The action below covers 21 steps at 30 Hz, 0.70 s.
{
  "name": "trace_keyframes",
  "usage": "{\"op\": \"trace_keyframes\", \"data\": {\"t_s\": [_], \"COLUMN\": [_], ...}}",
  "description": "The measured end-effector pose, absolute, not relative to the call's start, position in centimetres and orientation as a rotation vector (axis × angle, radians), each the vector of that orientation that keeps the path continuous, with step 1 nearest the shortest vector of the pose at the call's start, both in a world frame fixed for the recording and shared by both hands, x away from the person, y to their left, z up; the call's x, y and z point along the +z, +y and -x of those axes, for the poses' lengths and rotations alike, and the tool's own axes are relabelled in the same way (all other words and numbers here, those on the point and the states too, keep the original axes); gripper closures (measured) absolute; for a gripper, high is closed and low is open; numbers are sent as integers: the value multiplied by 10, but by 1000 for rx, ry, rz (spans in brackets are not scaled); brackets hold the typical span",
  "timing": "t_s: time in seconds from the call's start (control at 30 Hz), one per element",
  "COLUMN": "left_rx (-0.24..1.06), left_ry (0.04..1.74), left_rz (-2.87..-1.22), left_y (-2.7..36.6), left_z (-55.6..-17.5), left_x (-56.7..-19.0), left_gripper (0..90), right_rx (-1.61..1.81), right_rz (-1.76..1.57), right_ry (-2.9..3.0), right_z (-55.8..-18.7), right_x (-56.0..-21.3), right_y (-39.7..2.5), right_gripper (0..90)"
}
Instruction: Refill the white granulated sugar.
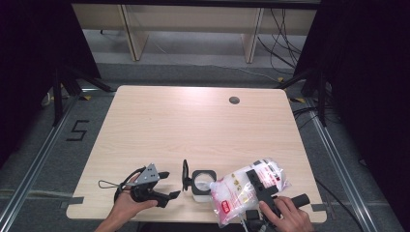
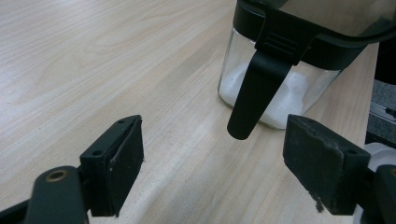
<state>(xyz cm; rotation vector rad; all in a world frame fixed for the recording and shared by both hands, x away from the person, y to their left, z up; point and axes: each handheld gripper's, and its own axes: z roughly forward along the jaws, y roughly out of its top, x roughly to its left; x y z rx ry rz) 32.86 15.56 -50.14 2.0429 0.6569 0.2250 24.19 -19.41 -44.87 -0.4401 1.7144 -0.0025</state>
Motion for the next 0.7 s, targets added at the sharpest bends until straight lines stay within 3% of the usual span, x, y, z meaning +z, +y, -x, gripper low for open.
{"op": "trace_keyframes", "data": {"t_s": [0.7], "left_rx": [226], "left_ry": [675], "left_rz": [-2050], "left_y": [156], "left_z": [-328], "left_x": [-501], "left_gripper": [202], "right_rx": [-12], "right_rz": [458], "right_ry": [1708], "right_z": [-242], "right_x": [-449], "right_y": [-192], "right_gripper": [437]}}
